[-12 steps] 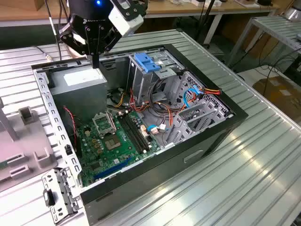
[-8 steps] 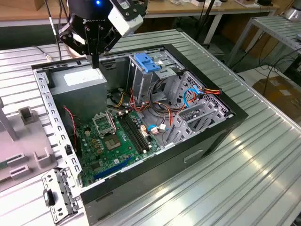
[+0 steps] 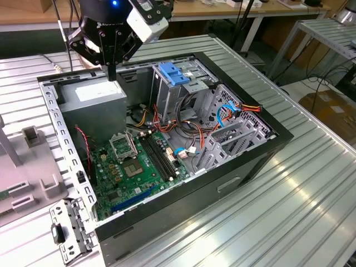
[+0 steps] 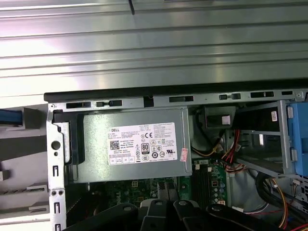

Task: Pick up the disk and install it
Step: 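Reach for the disk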

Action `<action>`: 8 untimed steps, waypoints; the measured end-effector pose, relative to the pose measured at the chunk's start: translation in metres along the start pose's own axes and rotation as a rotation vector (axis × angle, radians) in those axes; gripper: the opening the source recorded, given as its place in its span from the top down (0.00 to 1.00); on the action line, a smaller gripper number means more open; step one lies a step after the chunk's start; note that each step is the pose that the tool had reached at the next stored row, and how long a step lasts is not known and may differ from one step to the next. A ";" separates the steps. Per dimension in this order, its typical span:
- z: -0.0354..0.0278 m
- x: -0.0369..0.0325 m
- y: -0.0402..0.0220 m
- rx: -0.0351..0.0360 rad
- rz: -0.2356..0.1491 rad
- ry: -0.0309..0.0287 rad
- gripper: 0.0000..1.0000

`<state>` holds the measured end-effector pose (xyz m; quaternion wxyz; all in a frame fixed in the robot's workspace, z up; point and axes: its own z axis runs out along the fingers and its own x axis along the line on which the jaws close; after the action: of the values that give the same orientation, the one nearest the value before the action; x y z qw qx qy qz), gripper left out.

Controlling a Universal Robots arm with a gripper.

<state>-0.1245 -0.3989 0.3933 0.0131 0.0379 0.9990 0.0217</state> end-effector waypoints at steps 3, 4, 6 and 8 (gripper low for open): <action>0.0000 0.0011 -0.0001 0.0000 0.000 0.0000 0.89; -0.0001 0.0019 -0.0001 0.0000 0.000 0.0001 0.89; -0.0001 0.0022 -0.0002 0.0000 0.000 0.0000 0.89; -0.0001 0.0029 -0.0002 0.0000 0.000 0.0000 0.89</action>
<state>-0.1273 -0.3989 0.3933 0.0131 0.0379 0.9990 0.0217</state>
